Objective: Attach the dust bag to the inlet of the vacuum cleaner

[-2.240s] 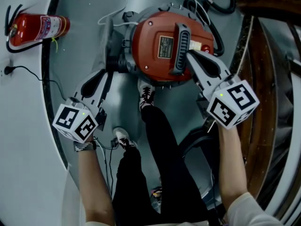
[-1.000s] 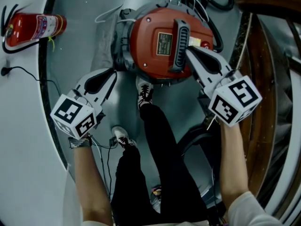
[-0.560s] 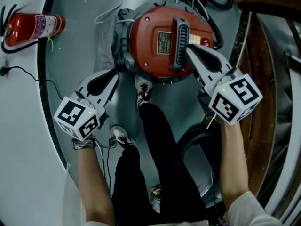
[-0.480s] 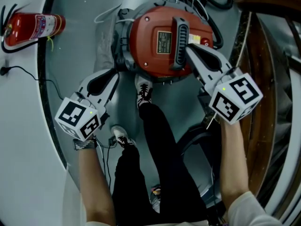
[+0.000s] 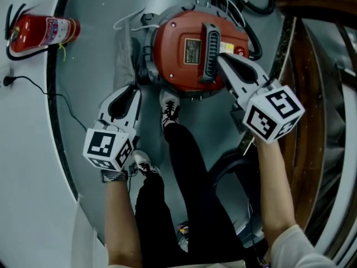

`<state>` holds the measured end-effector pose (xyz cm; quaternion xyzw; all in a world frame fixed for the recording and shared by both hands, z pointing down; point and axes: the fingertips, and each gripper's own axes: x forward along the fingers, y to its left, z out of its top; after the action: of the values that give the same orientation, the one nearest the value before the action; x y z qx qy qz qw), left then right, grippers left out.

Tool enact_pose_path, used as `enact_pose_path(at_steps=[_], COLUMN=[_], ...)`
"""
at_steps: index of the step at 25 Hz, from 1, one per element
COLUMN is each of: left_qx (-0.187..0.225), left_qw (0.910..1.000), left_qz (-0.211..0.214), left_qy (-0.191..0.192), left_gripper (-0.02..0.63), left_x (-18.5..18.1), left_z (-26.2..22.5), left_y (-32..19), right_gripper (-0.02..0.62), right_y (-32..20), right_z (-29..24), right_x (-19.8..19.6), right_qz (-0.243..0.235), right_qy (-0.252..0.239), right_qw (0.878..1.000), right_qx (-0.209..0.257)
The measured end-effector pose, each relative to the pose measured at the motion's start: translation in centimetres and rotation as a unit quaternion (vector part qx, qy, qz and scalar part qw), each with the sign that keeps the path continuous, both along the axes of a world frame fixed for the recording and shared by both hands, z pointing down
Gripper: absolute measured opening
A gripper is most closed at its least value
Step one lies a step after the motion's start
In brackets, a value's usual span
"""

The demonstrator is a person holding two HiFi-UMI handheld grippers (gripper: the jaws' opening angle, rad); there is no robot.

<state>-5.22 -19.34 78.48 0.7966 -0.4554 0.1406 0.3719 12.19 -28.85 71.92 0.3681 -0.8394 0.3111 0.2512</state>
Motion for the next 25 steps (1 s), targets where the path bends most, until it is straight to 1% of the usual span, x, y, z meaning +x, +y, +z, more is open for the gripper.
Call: enact_pose_path(at_steps=[6, 10, 13, 15, 18, 21, 25], left_qx=[-0.006, 0.001, 0.014, 0.025, 0.042, 0.049, 0.055], left_qw=[1.0, 0.9998, 0.9982, 0.9956, 0.9911, 0.9879, 0.9866], left_qz=[0.001, 0.008, 0.032, 0.054, 0.08, 0.098, 0.105], left_qy=[-0.002, -0.019, -0.049, -0.073, -0.098, -0.11, -0.112], left_gripper=[0.063, 0.048, 0.033, 0.016, 0.002, 0.002, 0.002], left_x=[-0.8, -1.8, -2.2, -2.1, -2.1, -2.0, -2.2], left_z=[-0.9, -2.0, -3.1, -3.8, -5.2, -6.4, -8.3], left_y=[0.5, 0.7, 0.7, 0.6, 0.5, 0.8, 0.9], right_gripper=[0.031, 0.031, 0.031, 0.029, 0.029, 0.029, 0.029], right_y=[0.6, 1.6, 2.2, 2.7, 3.5, 4.3, 4.9], right_z=[-0.7, -1.5, -2.7, -3.5, -4.8, -6.3, -8.2], right_x=[-0.1, -0.6, -1.3, -1.7, -2.1, -2.2, -2.5], right_qz=[-0.012, -0.029, -0.047, -0.064, -0.088, -0.103, -0.112], right_qy=[0.018, 0.033, 0.032, 0.04, 0.054, 0.065, 0.065], right_qw=[1.0, 0.999, 0.998, 0.996, 0.992, 0.99, 0.988], right_qx=[0.006, 0.022, 0.039, 0.052, 0.066, 0.077, 0.088])
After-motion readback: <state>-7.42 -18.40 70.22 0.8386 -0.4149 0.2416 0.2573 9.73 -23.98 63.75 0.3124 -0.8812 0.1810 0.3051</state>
